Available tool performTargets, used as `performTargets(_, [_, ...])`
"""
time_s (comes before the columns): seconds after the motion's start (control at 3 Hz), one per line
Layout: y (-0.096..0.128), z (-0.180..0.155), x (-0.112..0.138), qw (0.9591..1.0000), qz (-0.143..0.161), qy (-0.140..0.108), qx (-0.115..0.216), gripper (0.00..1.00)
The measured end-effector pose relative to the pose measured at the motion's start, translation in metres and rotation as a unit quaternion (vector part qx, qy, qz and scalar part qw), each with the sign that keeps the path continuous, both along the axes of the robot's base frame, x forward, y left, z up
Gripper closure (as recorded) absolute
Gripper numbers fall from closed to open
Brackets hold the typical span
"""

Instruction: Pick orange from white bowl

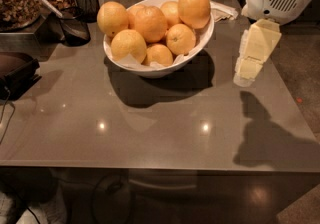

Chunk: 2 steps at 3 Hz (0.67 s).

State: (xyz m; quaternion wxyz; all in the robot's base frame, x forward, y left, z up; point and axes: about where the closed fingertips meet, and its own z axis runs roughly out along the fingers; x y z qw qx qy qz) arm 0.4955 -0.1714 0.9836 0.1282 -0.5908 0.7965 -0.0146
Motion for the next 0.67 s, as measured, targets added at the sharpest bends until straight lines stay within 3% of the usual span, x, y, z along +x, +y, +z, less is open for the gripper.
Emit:
performTargets(0.33, [0.006,0.004,0.005,0.9999,0.004,-0.013,0.005,0.00])
performTargets(0.67, [0.017,0.000,0.017,0.9996,-0.001,-0.006,0.027,0.00])
